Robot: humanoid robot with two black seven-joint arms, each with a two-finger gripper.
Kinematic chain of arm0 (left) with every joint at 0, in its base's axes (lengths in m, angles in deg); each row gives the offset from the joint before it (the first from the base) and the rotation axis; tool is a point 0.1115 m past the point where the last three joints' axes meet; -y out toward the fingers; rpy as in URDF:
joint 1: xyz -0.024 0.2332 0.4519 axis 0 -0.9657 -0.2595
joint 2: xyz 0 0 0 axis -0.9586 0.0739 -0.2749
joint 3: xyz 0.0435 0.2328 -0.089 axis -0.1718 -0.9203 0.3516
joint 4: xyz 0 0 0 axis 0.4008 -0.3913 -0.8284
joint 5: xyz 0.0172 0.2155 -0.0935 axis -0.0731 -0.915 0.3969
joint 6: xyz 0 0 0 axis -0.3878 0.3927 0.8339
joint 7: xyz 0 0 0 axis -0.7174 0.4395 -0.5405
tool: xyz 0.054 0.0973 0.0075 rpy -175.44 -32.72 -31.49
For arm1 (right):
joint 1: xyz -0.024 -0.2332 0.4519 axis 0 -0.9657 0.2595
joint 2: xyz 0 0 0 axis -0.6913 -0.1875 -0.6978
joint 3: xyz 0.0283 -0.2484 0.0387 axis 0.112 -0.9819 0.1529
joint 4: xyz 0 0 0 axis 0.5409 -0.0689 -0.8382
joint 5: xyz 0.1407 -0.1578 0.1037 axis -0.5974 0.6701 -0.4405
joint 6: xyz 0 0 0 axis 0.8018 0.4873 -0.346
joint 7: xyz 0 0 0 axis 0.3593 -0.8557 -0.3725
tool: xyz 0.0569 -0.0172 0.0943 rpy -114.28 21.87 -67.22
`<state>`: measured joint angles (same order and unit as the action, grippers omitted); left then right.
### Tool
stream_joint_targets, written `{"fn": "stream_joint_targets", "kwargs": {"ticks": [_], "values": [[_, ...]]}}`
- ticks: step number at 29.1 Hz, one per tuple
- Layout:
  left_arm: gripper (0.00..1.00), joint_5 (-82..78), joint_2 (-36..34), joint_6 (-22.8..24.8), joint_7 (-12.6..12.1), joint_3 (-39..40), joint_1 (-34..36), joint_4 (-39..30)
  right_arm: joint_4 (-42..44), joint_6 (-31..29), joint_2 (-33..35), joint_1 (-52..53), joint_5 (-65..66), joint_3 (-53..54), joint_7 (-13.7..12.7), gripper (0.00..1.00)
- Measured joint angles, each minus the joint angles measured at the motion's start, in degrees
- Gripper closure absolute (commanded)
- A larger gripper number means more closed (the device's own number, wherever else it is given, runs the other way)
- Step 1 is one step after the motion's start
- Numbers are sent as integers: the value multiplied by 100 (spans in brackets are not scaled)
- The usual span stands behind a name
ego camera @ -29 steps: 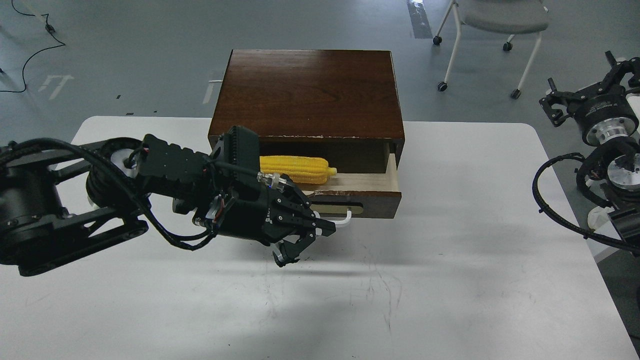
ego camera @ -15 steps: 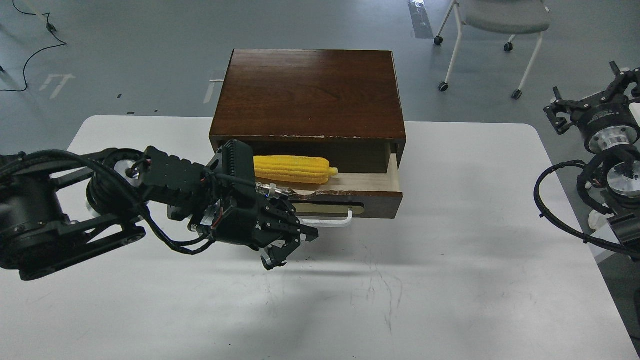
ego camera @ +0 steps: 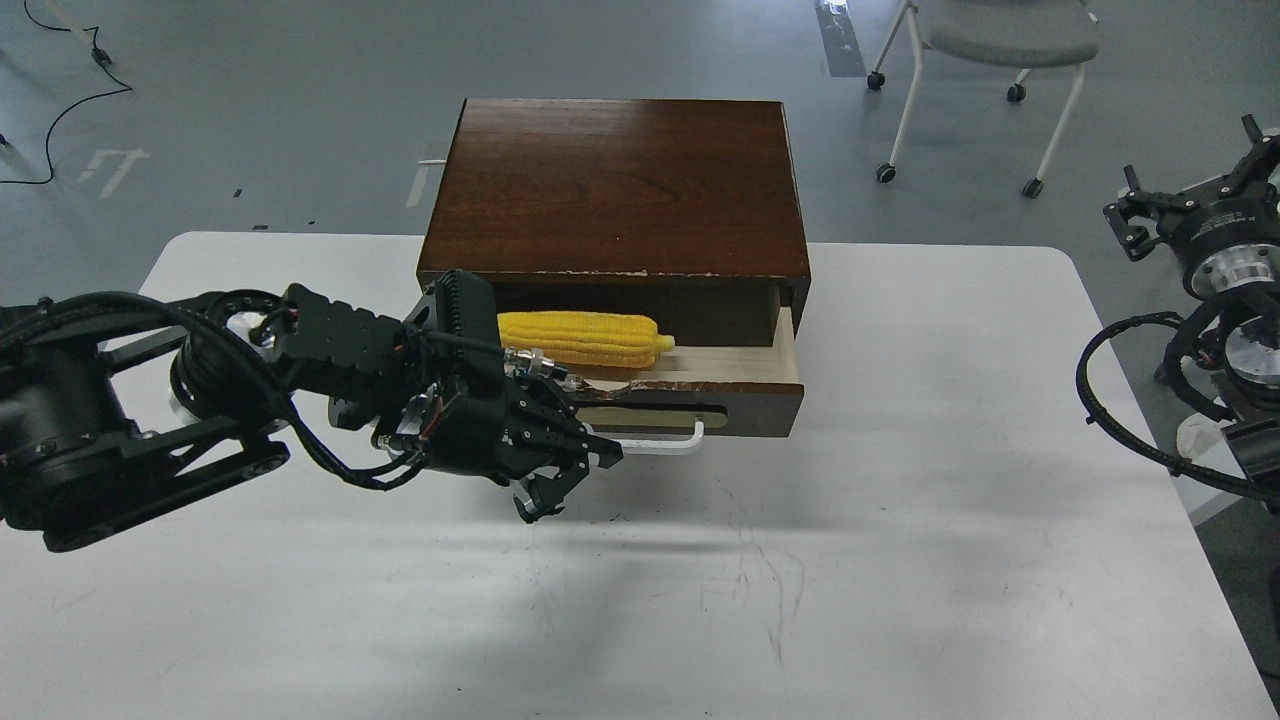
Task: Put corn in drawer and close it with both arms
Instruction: 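Bring the left hand to the front of the drawer, then push the drawer into the box with the left hand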
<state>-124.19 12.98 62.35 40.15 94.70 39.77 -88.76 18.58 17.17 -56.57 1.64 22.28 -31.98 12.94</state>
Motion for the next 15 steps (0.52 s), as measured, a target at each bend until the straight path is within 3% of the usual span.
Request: {"fn": "stream_joint_targets", "kwargs": {"ticks": [15], "values": [[100,1,123,0,0,-43,-62,221,3,0,-85,0,0,-22,26,0]]}}
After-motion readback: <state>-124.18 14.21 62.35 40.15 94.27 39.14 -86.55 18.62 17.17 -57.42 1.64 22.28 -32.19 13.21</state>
